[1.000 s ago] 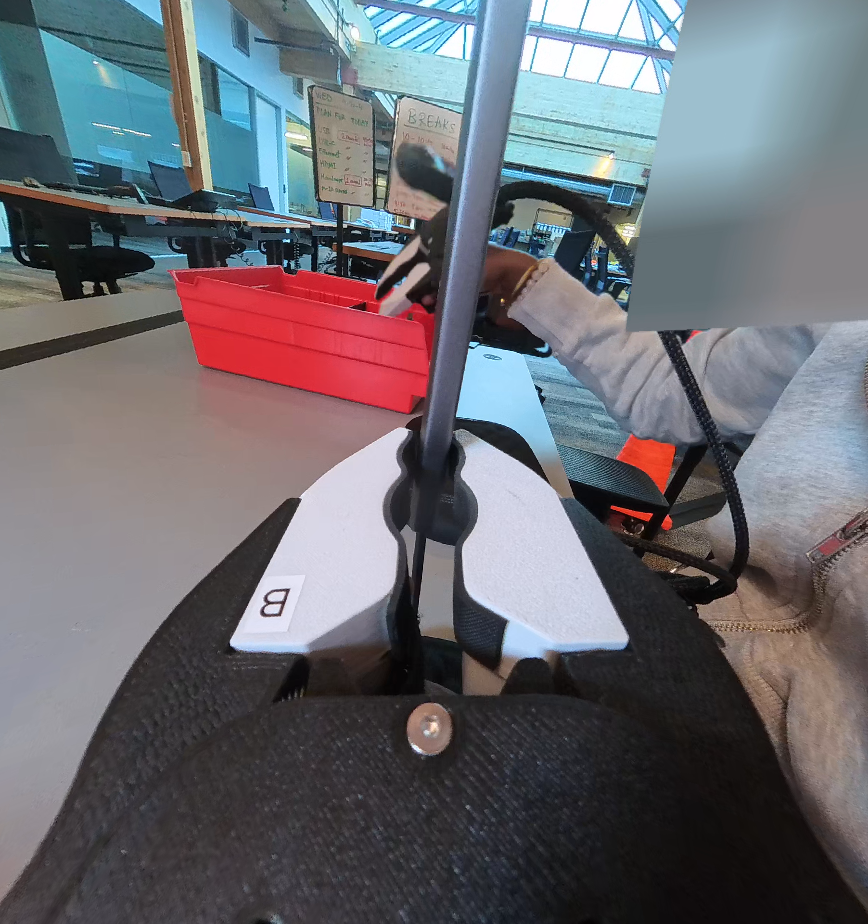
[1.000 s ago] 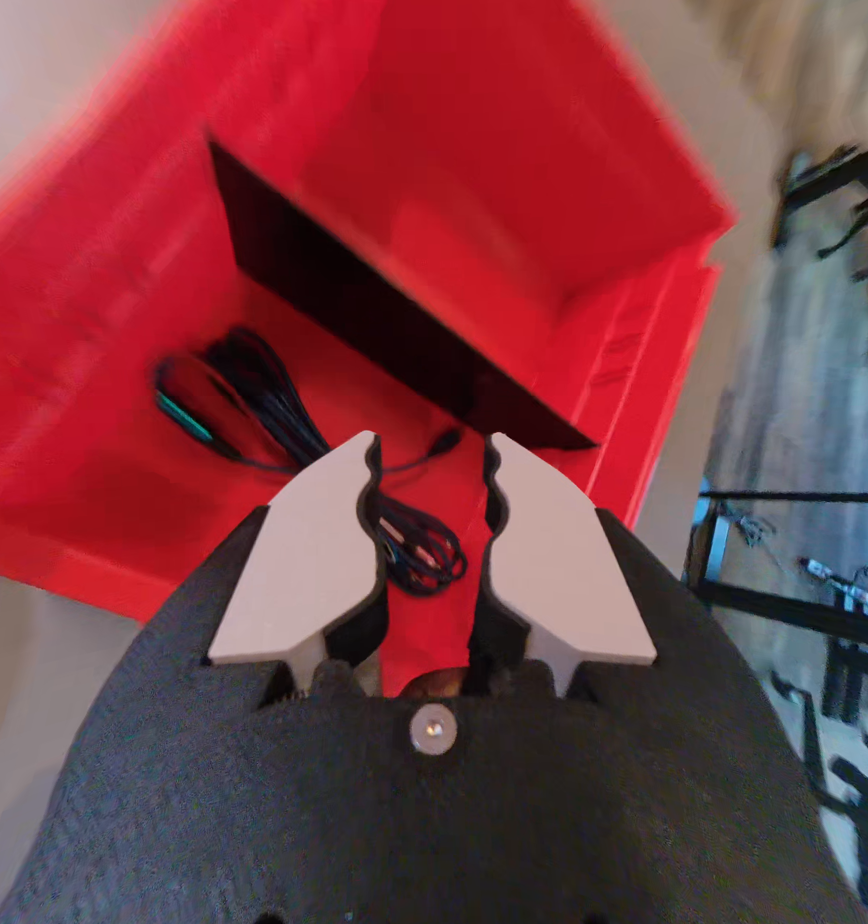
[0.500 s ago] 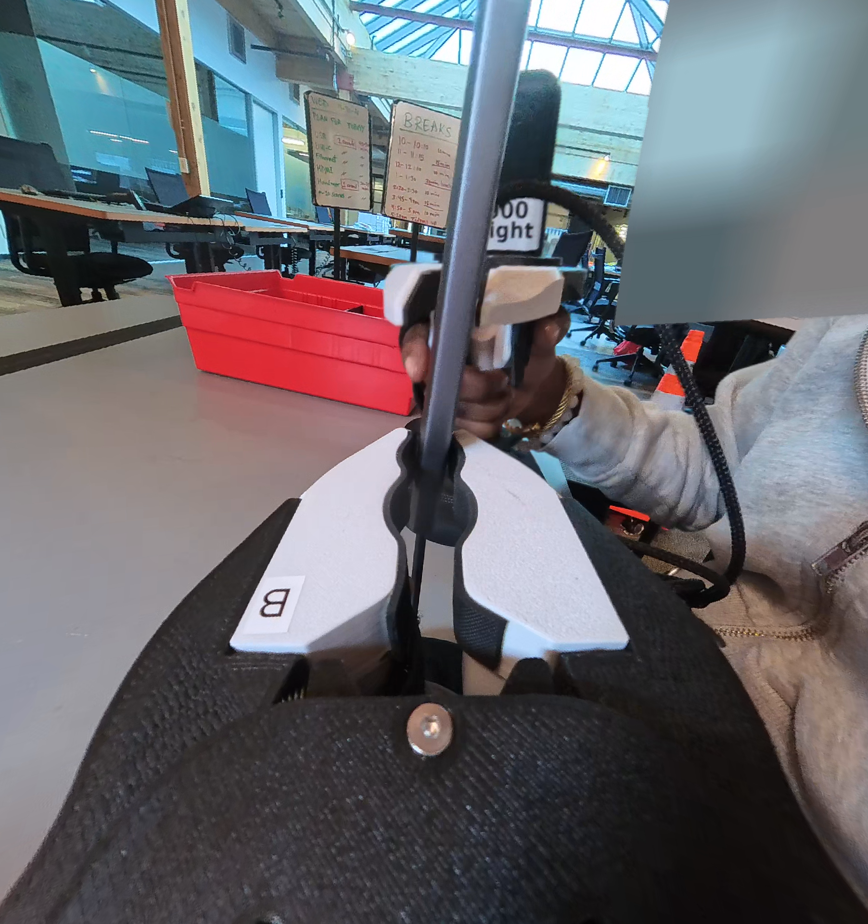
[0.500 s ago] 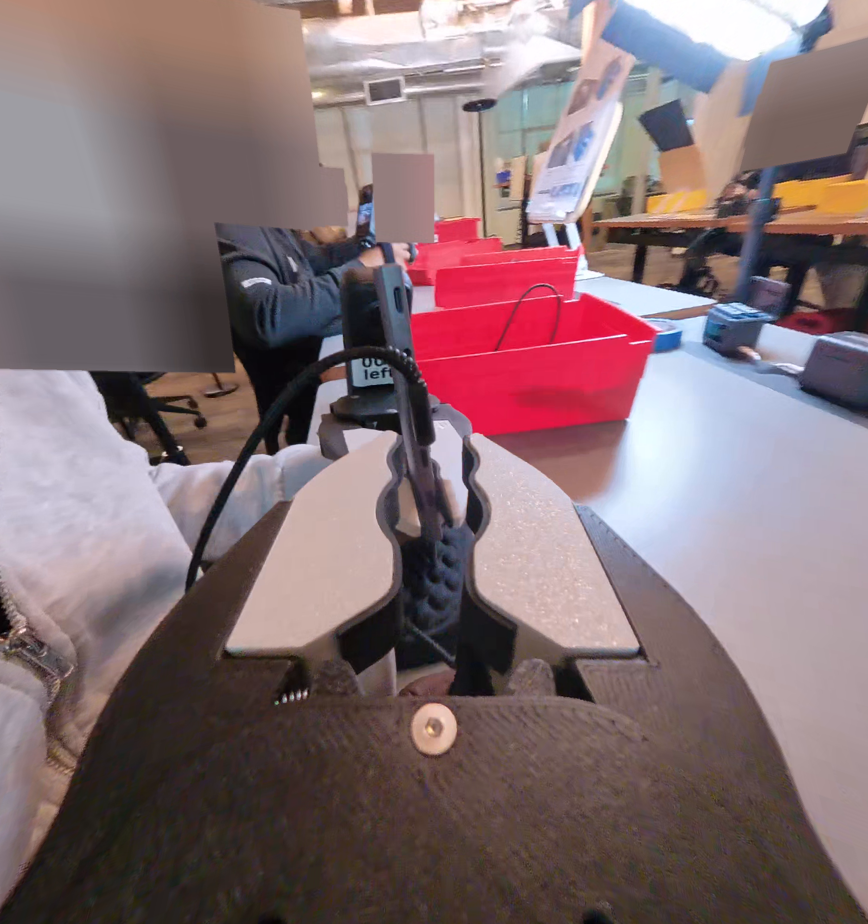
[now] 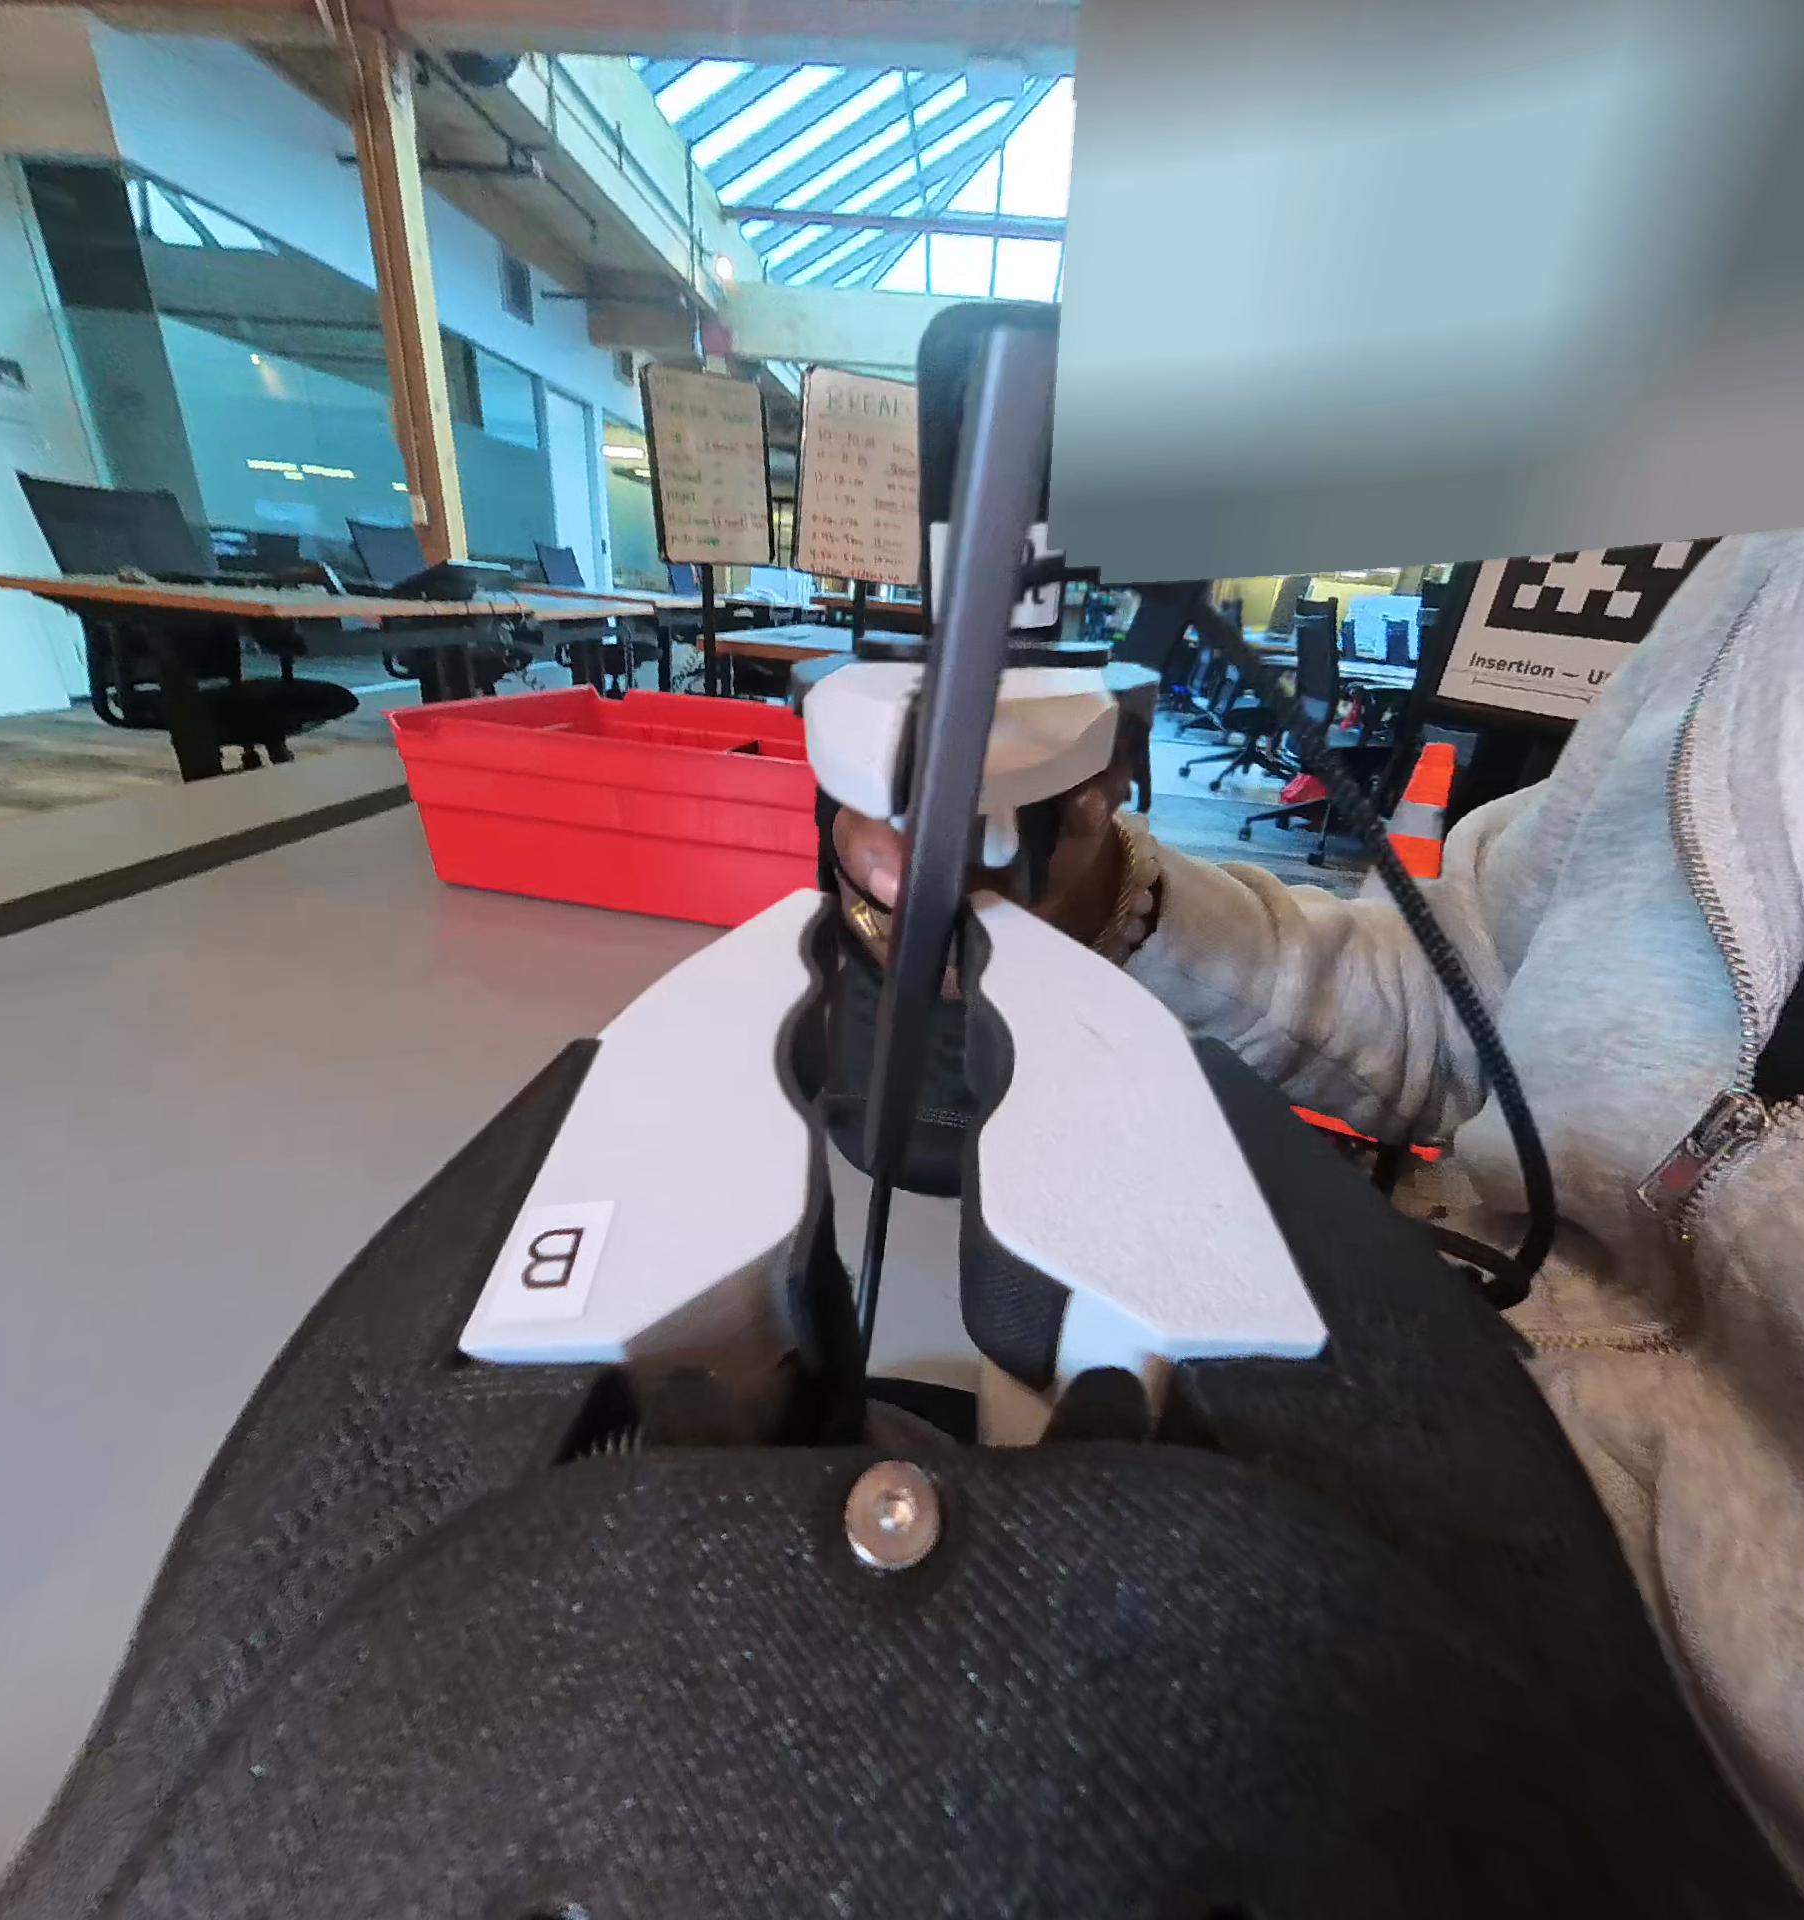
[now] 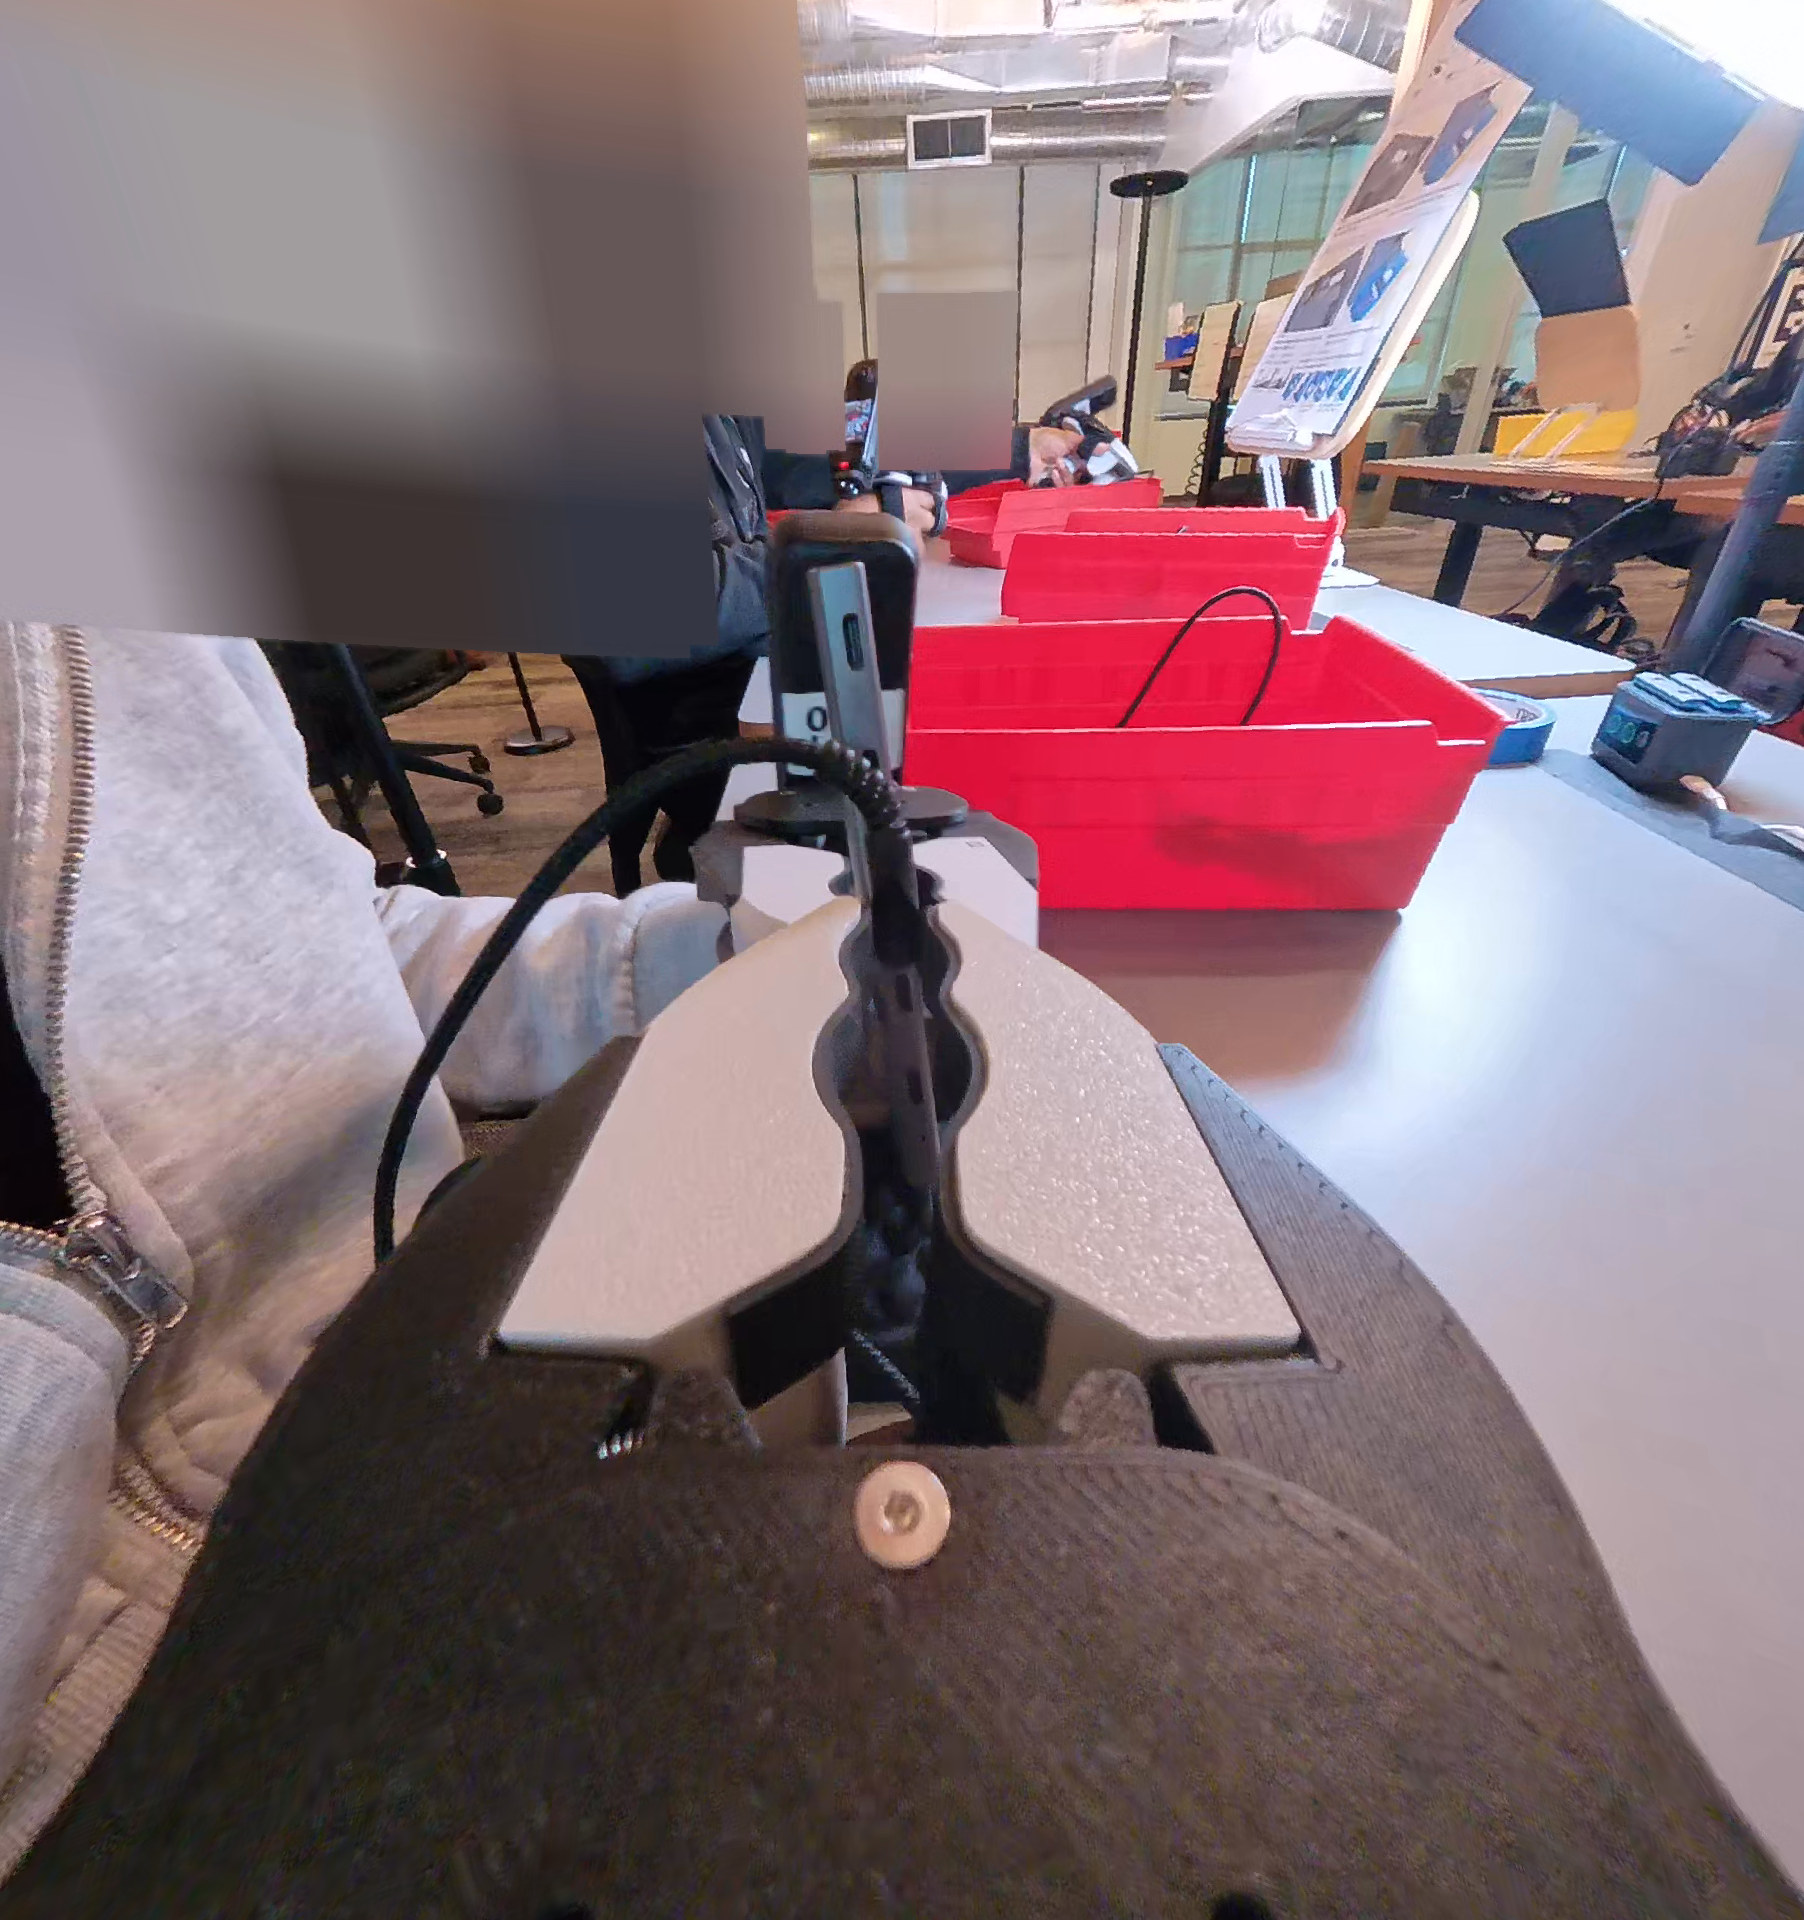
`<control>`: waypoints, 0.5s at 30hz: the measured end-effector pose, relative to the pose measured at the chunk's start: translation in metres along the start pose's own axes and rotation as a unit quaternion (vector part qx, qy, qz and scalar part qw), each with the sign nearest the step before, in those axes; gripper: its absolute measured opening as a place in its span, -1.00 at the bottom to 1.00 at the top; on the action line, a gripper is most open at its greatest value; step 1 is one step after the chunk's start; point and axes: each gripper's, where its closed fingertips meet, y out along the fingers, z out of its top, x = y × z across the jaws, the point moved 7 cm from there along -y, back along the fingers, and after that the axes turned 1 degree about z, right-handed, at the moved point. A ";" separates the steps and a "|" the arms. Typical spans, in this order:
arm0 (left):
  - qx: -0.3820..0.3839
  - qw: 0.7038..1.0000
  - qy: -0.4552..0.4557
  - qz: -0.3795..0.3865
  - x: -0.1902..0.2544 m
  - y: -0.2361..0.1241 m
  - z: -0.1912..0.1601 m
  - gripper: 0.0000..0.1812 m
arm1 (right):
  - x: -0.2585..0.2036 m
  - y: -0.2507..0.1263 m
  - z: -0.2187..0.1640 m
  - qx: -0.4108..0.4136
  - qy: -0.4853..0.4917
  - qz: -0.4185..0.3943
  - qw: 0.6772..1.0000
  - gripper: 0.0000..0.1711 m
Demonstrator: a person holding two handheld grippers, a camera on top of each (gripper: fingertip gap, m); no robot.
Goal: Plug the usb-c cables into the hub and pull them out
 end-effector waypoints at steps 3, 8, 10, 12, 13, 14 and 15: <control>0.021 1.000 0.012 -0.006 0.003 -0.001 0.003 -0.87 | 0.001 0.001 -0.004 -0.005 0.003 -0.006 1.000 -0.91; 0.019 1.000 0.013 -0.010 0.003 -0.001 0.003 -0.88 | 0.001 0.000 -0.004 0.010 0.017 0.003 1.000 -0.91; 0.015 1.000 0.014 -0.011 0.004 0.000 0.002 -0.88 | 0.001 -0.001 -0.006 0.009 0.014 0.008 1.000 -0.91; 0.011 1.000 0.017 -0.006 0.004 0.000 0.001 -0.89 | 0.001 -0.002 -0.006 -0.001 -0.008 0.000 1.000 -0.92; 0.011 1.000 0.013 -0.005 0.003 -0.001 0.000 -0.88 | 0.002 -0.003 -0.006 -0.009 -0.018 -0.003 1.000 -0.92; 0.010 1.000 0.007 -0.005 0.002 -0.001 -0.001 -0.89 | 0.002 -0.003 -0.007 -0.017 -0.020 -0.006 1.000 -0.92; 0.006 1.000 0.003 -0.006 0.002 -0.001 -0.002 -0.89 | 0.003 -0.004 -0.008 -0.022 -0.019 -0.003 1.000 -0.92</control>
